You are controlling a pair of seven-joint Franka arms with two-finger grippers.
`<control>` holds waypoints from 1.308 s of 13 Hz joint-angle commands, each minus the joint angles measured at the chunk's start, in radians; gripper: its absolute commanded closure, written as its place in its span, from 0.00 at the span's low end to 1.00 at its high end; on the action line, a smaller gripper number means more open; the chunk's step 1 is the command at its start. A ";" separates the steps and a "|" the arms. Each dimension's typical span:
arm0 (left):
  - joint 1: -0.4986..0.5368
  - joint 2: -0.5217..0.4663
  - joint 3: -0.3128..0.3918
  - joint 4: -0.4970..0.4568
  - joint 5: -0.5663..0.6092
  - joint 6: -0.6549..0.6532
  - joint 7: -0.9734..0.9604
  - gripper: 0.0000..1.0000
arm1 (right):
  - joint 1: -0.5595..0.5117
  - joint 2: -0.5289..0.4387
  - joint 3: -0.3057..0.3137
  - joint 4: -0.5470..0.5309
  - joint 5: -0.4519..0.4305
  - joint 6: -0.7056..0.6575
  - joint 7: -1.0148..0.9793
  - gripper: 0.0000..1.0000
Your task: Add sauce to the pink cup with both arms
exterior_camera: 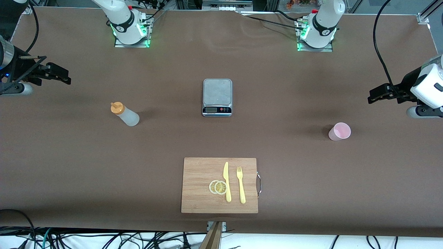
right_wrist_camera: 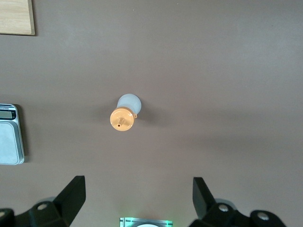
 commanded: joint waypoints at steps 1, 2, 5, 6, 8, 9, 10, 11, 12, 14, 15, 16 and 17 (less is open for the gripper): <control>-0.001 0.013 -0.001 0.027 0.013 -0.015 -0.008 0.00 | -0.002 0.009 -0.002 0.023 0.017 -0.007 0.014 0.00; -0.002 0.016 -0.001 0.027 0.013 -0.016 -0.008 0.00 | -0.002 0.009 -0.002 0.023 0.017 -0.007 0.014 0.00; -0.001 0.021 -0.001 0.027 0.011 -0.015 -0.008 0.00 | -0.002 0.009 -0.002 0.023 0.017 -0.007 0.014 0.00; 0.005 0.030 -0.001 0.030 0.010 -0.015 -0.008 0.00 | -0.002 0.009 -0.002 0.023 0.017 -0.007 0.014 0.00; 0.013 0.050 0.005 0.035 -0.010 -0.012 -0.005 0.00 | -0.002 0.009 -0.002 0.023 0.017 -0.007 0.014 0.00; 0.015 0.053 0.007 0.034 -0.009 -0.012 -0.002 0.00 | -0.002 0.009 -0.002 0.023 0.017 -0.007 0.014 0.00; 0.022 0.054 0.007 0.032 -0.009 -0.012 0.000 0.00 | -0.002 0.009 -0.002 0.023 0.017 -0.007 0.014 0.00; 0.036 0.076 0.007 0.029 -0.009 -0.010 0.007 0.00 | -0.002 0.009 -0.002 0.023 0.017 -0.007 0.014 0.00; 0.047 0.096 0.008 0.020 -0.007 -0.003 0.059 0.00 | -0.002 0.009 -0.002 0.023 0.017 -0.007 0.014 0.00; 0.068 0.155 0.011 -0.005 0.002 0.037 0.177 0.00 | -0.002 0.009 -0.002 0.023 0.017 -0.007 0.014 0.00; 0.071 0.159 0.017 -0.049 0.002 0.092 0.185 0.00 | -0.002 0.009 -0.002 0.023 0.017 -0.007 0.014 0.00; 0.070 0.160 0.020 -0.104 0.002 0.159 0.185 0.00 | -0.002 0.009 -0.002 0.023 0.017 -0.007 0.014 0.00; 0.068 0.168 0.025 -0.155 0.003 0.225 0.182 0.00 | -0.002 0.009 -0.002 0.023 0.017 -0.007 0.014 0.00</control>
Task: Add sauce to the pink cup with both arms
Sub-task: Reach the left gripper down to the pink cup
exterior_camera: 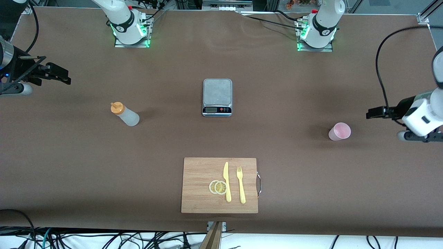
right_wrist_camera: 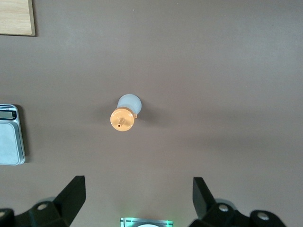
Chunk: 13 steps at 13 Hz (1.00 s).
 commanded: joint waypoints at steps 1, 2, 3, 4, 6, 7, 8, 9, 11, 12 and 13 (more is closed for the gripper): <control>0.001 0.005 0.006 -0.125 0.004 0.148 0.026 0.00 | -0.002 0.008 -0.001 0.022 0.016 -0.007 0.013 0.00; 0.001 0.019 0.023 -0.160 0.004 0.206 0.032 0.00 | -0.002 0.008 -0.001 0.022 0.016 -0.007 0.013 0.00; 0.001 0.027 0.028 -0.188 0.009 0.251 0.058 0.00 | -0.002 0.008 -0.001 0.022 0.016 -0.007 0.012 0.00; 0.001 0.041 0.031 -0.213 0.007 0.288 0.086 0.00 | -0.003 0.008 -0.001 0.022 0.016 -0.007 0.012 0.00; 0.001 0.053 0.046 -0.280 0.009 0.398 0.114 0.01 | -0.002 0.008 -0.001 0.022 0.016 -0.007 0.012 0.00; -0.001 0.053 0.048 -0.323 0.009 0.466 0.132 0.01 | -0.002 0.008 -0.001 0.022 0.016 -0.007 0.012 0.00; 0.001 0.053 0.048 -0.352 0.009 0.513 0.135 0.01 | -0.003 0.008 -0.003 0.022 0.016 -0.007 0.009 0.00; 0.001 0.055 0.049 -0.374 0.009 0.543 0.135 0.01 | -0.003 0.008 -0.003 0.022 0.016 -0.007 0.007 0.00; -0.001 0.058 0.049 -0.427 0.009 0.607 0.135 0.02 | -0.003 0.008 -0.003 0.022 0.016 -0.007 0.007 0.00; 0.001 0.058 0.049 -0.454 0.009 0.645 0.135 0.03 | -0.003 0.008 -0.003 0.022 0.016 -0.007 0.007 0.00; 0.001 0.058 0.051 -0.472 0.009 0.665 0.135 0.04 | -0.003 0.008 -0.003 0.022 0.016 -0.007 0.007 0.00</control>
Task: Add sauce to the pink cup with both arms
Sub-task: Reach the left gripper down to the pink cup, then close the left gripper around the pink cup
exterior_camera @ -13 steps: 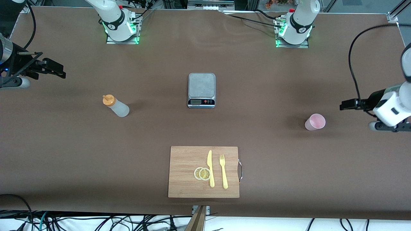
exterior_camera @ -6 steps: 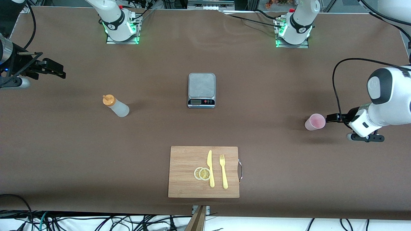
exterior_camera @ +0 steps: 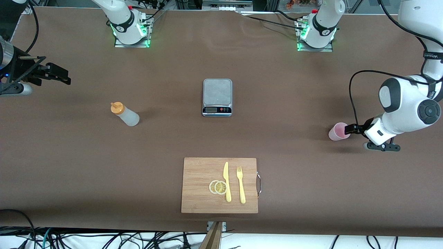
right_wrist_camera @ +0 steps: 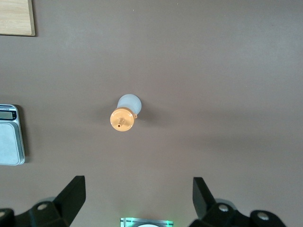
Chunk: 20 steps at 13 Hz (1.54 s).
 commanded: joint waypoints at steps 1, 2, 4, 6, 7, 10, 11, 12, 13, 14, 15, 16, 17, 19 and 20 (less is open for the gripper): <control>-0.002 -0.019 0.005 -0.064 0.007 0.064 0.026 0.07 | -0.003 0.008 -0.002 0.022 0.015 -0.007 0.007 0.00; -0.002 -0.017 0.008 -0.068 0.007 0.073 0.025 0.09 | -0.003 0.008 -0.002 0.022 0.015 -0.007 0.007 0.00; -0.003 -0.017 0.011 -0.075 0.007 0.081 0.023 0.30 | -0.003 0.008 -0.002 0.022 0.015 -0.007 0.007 0.00; -0.003 -0.016 0.011 -0.075 0.005 0.081 0.017 0.62 | -0.006 0.008 -0.004 0.022 0.015 -0.007 0.004 0.00; -0.003 -0.016 0.011 -0.075 0.005 0.081 0.017 0.71 | -0.006 0.008 -0.004 0.022 0.015 -0.007 0.006 0.00; -0.003 -0.014 0.011 -0.082 0.002 0.081 0.017 0.80 | -0.006 0.008 -0.004 0.022 0.015 -0.007 0.004 0.00; -0.003 -0.014 0.011 -0.085 -0.001 0.081 0.017 0.86 | -0.006 0.008 -0.004 0.022 0.015 -0.007 0.004 0.00; -0.003 -0.014 0.011 -0.085 -0.002 0.081 0.017 0.93 | -0.004 0.008 -0.004 0.022 0.015 -0.007 0.004 0.00; -0.003 -0.014 0.011 -0.085 -0.004 0.078 0.015 1.00 | -0.003 0.006 -0.001 0.022 0.015 -0.009 0.004 0.00; -0.005 -0.014 0.011 -0.085 -0.004 0.074 0.015 1.00 | -0.003 0.006 -0.001 0.022 0.015 -0.010 0.004 0.00; -0.005 -0.016 0.011 -0.084 -0.005 0.071 0.012 1.00 | -0.003 0.006 -0.001 0.022 0.015 -0.010 0.004 0.00; -0.011 -0.020 0.011 -0.079 -0.005 0.066 0.011 1.00 | -0.003 0.006 -0.001 0.022 0.015 -0.010 0.002 0.00; -0.018 -0.027 0.010 -0.070 -0.007 0.051 0.002 1.00 | -0.001 0.008 -0.001 0.022 0.014 -0.009 0.004 0.00; -0.060 -0.034 0.007 -0.015 -0.027 -0.026 -0.041 1.00 | -0.003 0.008 -0.001 0.022 0.015 -0.009 0.004 0.00; -0.095 -0.034 0.005 0.014 -0.054 -0.063 -0.066 1.00 | -0.003 0.008 -0.001 0.022 0.015 -0.009 0.004 0.00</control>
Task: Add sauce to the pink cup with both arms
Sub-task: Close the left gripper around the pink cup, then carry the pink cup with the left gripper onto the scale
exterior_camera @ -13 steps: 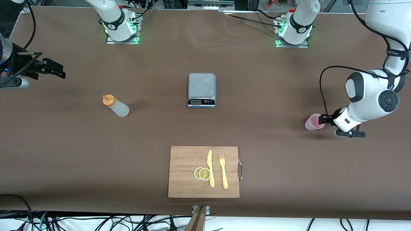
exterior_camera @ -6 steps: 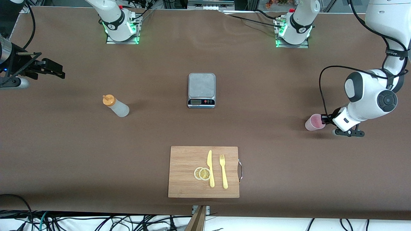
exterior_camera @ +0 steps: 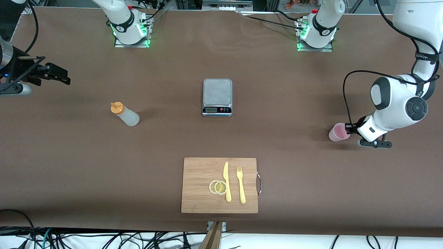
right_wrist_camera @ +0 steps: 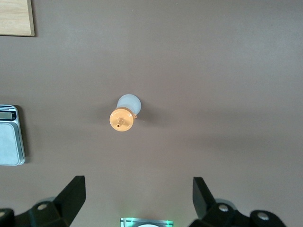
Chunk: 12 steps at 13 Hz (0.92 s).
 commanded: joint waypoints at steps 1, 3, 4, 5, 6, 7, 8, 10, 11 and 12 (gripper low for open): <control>-0.103 -0.023 0.006 0.063 -0.052 -0.095 -0.063 1.00 | -0.003 0.008 0.001 0.022 0.015 -0.009 0.003 0.00; -0.200 -0.026 0.002 0.069 -0.054 -0.095 -0.172 1.00 | -0.003 0.008 -0.001 0.022 0.015 -0.007 0.004 0.00; -0.249 -0.040 -0.001 0.069 -0.055 -0.095 -0.247 1.00 | -0.002 0.008 0.001 0.022 0.015 -0.007 0.007 0.00; -0.307 -0.050 -0.006 0.069 -0.057 -0.098 -0.308 1.00 | -0.002 0.008 0.001 0.022 0.015 -0.007 0.009 0.00; -0.365 -0.057 -0.004 0.068 -0.070 -0.100 -0.361 1.00 | -0.003 0.008 0.001 0.022 0.015 -0.007 0.006 0.00; -0.410 -0.058 -0.004 0.068 -0.101 -0.111 -0.428 1.00 | -0.003 0.008 0.001 0.022 0.015 -0.007 0.006 0.00; -0.450 -0.063 -0.006 0.068 -0.132 -0.112 -0.477 1.00 | -0.003 0.008 0.001 0.022 0.015 -0.007 0.006 0.00; -0.530 -0.083 -0.013 0.068 -0.175 -0.112 -0.551 1.00 | -0.003 0.008 0.001 0.022 0.015 -0.007 0.010 0.00; -0.563 -0.092 -0.023 0.068 -0.186 -0.112 -0.592 1.00 | -0.003 0.008 0.001 0.022 0.013 -0.007 0.010 0.00; -0.602 -0.095 -0.029 0.066 -0.195 -0.111 -0.631 1.00 | -0.005 0.008 0.001 0.022 0.013 -0.007 0.010 0.00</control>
